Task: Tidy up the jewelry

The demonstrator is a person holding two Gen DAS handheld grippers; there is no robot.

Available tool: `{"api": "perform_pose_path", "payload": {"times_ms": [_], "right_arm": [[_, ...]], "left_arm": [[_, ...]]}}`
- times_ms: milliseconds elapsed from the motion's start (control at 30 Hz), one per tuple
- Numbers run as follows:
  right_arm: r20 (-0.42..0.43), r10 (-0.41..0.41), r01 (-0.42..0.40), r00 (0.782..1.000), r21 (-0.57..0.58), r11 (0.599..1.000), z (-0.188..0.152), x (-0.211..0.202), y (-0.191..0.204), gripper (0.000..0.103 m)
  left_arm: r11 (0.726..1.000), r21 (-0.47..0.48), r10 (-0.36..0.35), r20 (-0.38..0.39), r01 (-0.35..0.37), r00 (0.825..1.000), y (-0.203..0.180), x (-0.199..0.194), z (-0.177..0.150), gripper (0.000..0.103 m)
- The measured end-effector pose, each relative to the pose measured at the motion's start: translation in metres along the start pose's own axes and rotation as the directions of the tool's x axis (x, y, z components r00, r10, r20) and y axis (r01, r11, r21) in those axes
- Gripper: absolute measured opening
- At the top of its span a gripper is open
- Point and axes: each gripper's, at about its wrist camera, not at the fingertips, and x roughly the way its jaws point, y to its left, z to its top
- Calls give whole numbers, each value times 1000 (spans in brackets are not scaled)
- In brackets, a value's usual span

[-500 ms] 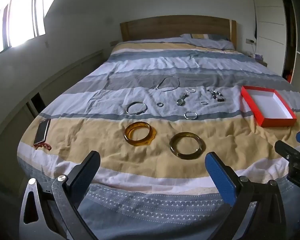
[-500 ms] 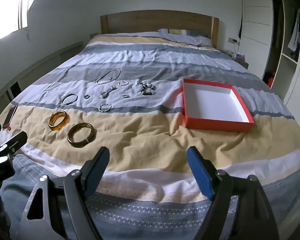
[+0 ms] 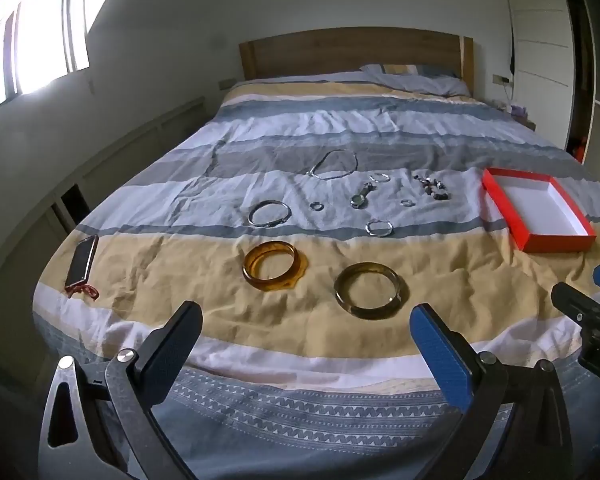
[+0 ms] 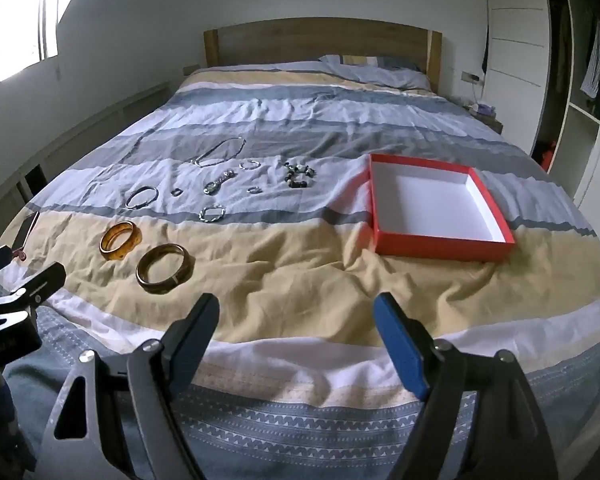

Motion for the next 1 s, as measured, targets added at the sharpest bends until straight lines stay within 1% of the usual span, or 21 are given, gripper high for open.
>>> {"api": "perform_pose_path", "payload": {"times_ms": [100, 167, 433, 633, 1000], "right_arm": [[3, 10, -10, 1000, 2, 1000, 3, 1, -1, 79], [10, 27, -27, 1000, 2, 1000, 2, -5, -11, 79], [-3, 47, -47, 999, 2, 999, 1, -1, -3, 79], [-10, 67, -67, 998, -2, 998, 3, 3, -1, 79], [-37, 99, -99, 994, -3, 995, 5, 15, 0, 78]], "left_arm": [[1000, -1, -4, -2, 4, 1000, 0, 0, 0, 102], [1000, -2, -16, -7, 16, 1000, 1, 0, 0, 102], [999, -2, -43, -39, 43, 998, 1, 7, 0, 102], [999, -4, -45, -60, 45, 997, 3, 15, -1, 102], [1000, -12, -21, -76, 20, 997, 7, 25, 0, 102]]}}
